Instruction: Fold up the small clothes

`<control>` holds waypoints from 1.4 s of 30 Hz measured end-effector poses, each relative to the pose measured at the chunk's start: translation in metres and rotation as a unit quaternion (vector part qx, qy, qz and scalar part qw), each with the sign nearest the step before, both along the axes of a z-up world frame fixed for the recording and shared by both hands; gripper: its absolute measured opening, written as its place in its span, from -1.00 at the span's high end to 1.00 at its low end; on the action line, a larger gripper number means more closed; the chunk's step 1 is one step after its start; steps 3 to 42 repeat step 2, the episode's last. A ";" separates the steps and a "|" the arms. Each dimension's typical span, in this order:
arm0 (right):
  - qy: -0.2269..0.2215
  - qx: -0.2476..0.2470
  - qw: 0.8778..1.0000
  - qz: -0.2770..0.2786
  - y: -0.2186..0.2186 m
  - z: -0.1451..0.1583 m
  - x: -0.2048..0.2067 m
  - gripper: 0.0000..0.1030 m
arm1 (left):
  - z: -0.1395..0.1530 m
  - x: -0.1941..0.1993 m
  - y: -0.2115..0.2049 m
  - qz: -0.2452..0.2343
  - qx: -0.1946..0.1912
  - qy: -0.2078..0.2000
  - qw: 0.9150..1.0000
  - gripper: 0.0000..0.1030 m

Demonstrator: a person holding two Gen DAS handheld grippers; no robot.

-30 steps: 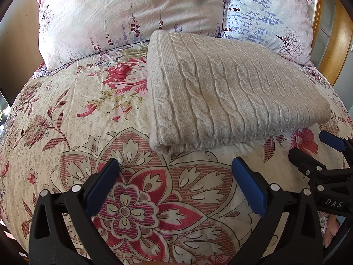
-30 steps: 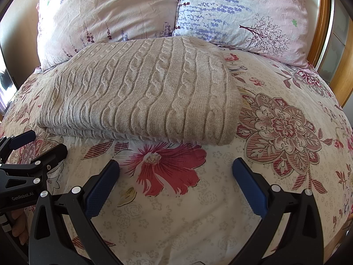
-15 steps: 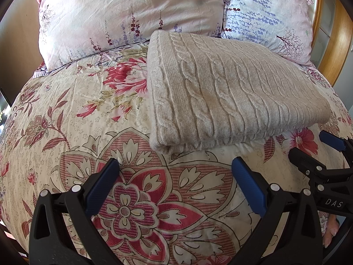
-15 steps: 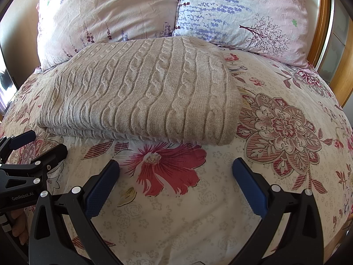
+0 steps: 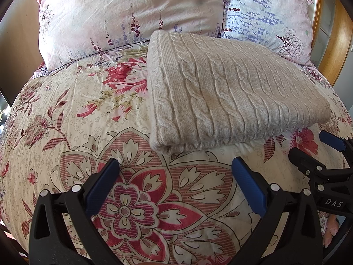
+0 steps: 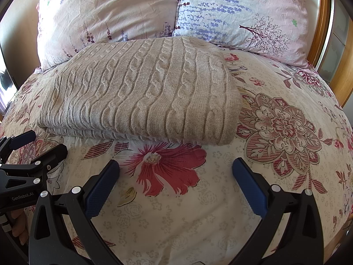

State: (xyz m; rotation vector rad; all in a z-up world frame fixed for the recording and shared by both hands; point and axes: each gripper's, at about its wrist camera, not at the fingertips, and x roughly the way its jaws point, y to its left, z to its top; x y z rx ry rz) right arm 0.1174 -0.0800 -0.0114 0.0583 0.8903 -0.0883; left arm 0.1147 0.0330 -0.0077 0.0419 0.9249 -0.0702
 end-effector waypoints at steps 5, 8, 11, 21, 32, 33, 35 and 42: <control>0.000 0.000 1.000 0.000 0.000 0.000 0.000 -0.97 | 0.000 0.000 0.000 0.000 0.000 0.000 1.000 -0.97; 0.000 0.000 1.000 0.000 0.000 0.000 0.000 -0.97 | 0.000 0.000 0.000 0.000 0.000 0.000 1.000 -0.97; 0.000 0.000 1.000 0.000 0.000 0.000 0.000 -0.97 | 0.000 0.000 0.000 0.000 0.000 0.000 1.000 -0.97; 0.000 0.000 1.000 0.000 0.000 0.000 0.000 -0.97 | 0.000 0.000 0.000 0.000 0.000 0.000 1.000 -0.97; 0.000 0.000 1.000 0.000 0.000 0.000 0.000 -0.97 | 0.000 0.000 0.000 0.000 0.000 0.000 1.000 -0.97; 0.000 0.000 1.000 0.000 0.000 0.000 0.000 -0.97 | 0.000 0.000 0.000 0.000 0.000 0.000 1.000 -0.97; 0.000 0.000 1.000 0.000 0.000 0.000 0.000 -0.97 | 0.000 0.000 0.000 0.000 0.000 0.000 1.000 -0.97; 0.000 0.000 1.000 0.000 0.000 0.000 0.000 -0.97 | 0.000 0.000 0.000 0.000 0.000 0.000 1.000 -0.97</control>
